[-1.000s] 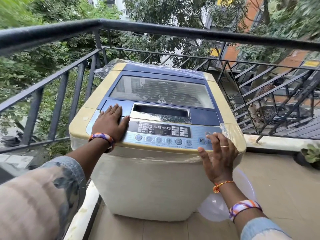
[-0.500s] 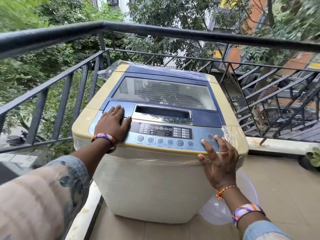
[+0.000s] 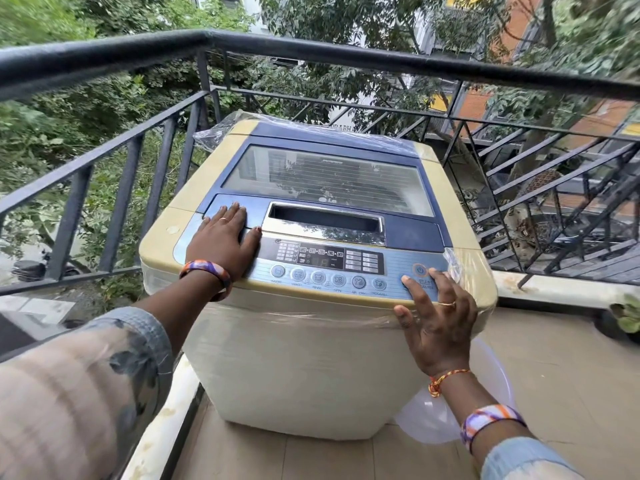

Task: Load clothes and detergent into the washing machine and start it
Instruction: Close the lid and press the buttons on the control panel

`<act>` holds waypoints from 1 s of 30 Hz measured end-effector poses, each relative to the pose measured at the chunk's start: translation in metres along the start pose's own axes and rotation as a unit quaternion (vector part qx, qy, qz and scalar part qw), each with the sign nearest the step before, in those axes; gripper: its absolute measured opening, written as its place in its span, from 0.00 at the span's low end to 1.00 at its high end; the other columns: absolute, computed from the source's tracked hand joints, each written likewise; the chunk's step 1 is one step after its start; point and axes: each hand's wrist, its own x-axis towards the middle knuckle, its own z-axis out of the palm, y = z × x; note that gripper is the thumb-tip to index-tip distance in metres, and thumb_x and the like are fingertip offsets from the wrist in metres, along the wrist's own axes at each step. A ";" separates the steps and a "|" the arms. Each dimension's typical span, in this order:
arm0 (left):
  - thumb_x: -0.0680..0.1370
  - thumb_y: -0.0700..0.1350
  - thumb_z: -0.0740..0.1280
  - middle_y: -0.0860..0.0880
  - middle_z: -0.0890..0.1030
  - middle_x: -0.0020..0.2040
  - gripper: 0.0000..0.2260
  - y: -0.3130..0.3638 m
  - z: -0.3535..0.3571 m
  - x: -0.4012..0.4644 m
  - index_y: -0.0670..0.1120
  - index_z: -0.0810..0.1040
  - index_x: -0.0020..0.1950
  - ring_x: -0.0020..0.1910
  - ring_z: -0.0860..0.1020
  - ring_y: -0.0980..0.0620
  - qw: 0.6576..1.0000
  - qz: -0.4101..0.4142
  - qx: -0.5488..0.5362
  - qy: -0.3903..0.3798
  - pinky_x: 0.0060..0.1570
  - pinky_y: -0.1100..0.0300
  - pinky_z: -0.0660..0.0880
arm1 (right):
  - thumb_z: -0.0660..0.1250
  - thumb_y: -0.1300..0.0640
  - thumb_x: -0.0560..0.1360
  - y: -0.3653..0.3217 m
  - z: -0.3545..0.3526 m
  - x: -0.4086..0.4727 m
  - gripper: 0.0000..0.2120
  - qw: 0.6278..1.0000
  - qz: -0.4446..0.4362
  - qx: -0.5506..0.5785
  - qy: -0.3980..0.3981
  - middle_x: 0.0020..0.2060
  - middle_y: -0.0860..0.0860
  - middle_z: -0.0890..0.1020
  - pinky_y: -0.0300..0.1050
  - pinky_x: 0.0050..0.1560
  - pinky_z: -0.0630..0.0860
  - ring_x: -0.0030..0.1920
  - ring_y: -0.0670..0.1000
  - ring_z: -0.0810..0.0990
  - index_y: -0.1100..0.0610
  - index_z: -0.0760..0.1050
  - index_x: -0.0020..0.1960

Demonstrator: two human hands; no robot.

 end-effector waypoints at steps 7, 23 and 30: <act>0.80 0.53 0.55 0.48 0.60 0.76 0.24 0.000 -0.003 0.001 0.45 0.61 0.74 0.76 0.56 0.49 1.000 0.009 -0.008 0.005 0.75 0.54 0.52 | 0.44 0.37 0.77 -0.002 -0.012 0.004 0.22 0.999 0.015 -0.008 -0.049 0.63 0.54 0.67 0.51 0.61 0.60 0.60 0.57 0.66 0.45 0.68 0.62; 0.79 0.53 0.53 0.42 0.83 0.48 0.22 0.057 -0.016 -0.013 0.39 0.80 0.52 0.42 0.82 0.65 0.830 0.050 -0.551 -0.067 0.47 0.75 0.75 | 0.55 0.45 0.73 -0.066 -0.039 0.078 0.20 0.856 0.127 0.483 -0.133 0.47 0.46 0.83 0.29 0.55 0.69 0.52 0.39 0.78 0.55 0.81 0.50; 0.77 0.54 0.51 0.54 0.85 0.44 0.23 0.074 -0.009 0.011 0.43 0.82 0.49 0.47 0.83 0.60 0.787 0.060 -0.587 -0.182 0.51 0.72 0.76 | 0.57 0.55 0.73 -0.086 -0.005 0.117 0.15 0.773 0.146 0.571 -0.236 0.44 0.52 0.85 0.50 0.63 0.73 0.52 0.50 0.82 0.57 0.83 0.42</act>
